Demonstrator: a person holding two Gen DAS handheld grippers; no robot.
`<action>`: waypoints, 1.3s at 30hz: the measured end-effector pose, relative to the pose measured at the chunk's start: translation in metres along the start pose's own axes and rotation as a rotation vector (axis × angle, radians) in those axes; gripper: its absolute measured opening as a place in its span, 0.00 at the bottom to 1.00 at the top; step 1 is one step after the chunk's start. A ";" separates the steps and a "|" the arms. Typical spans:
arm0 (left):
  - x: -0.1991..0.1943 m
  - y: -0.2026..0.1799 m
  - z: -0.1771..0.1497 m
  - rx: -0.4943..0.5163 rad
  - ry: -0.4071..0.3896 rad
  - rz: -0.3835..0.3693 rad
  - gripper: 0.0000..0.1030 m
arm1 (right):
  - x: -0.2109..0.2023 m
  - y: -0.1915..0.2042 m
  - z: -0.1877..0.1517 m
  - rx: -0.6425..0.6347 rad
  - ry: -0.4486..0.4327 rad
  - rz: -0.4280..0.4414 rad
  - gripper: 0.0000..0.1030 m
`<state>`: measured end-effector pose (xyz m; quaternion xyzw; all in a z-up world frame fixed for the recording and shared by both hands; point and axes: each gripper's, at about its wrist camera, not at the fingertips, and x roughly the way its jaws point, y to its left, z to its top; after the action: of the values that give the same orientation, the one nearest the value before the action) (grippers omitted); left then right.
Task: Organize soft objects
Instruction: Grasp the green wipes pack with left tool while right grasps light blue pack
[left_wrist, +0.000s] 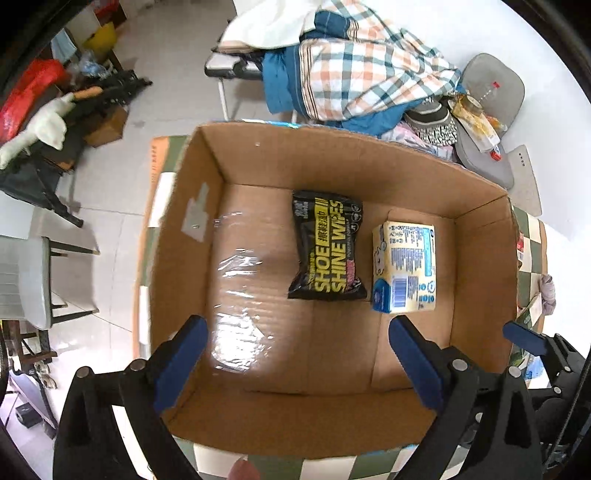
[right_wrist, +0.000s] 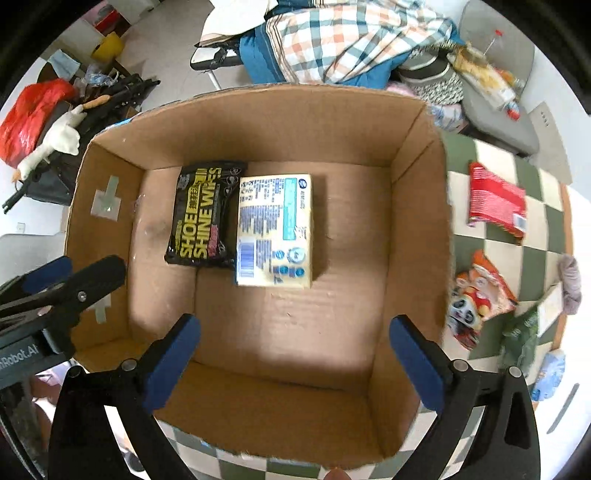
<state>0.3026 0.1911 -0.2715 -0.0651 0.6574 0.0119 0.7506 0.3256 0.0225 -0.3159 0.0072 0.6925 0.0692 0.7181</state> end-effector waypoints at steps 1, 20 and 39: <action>-0.005 0.000 -0.003 0.003 -0.013 0.007 0.97 | -0.003 0.000 -0.004 0.001 -0.007 -0.002 1.00; -0.101 -0.006 -0.077 -0.002 -0.165 0.033 0.97 | -0.105 0.006 -0.094 0.000 -0.187 0.051 1.00; -0.104 -0.217 -0.085 0.359 -0.170 0.068 0.97 | -0.148 -0.183 -0.153 0.259 -0.213 0.079 1.00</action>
<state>0.2272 -0.0266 -0.1616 0.0934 0.5852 -0.0748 0.8020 0.1846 -0.1877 -0.1945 0.1343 0.6147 0.0063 0.7772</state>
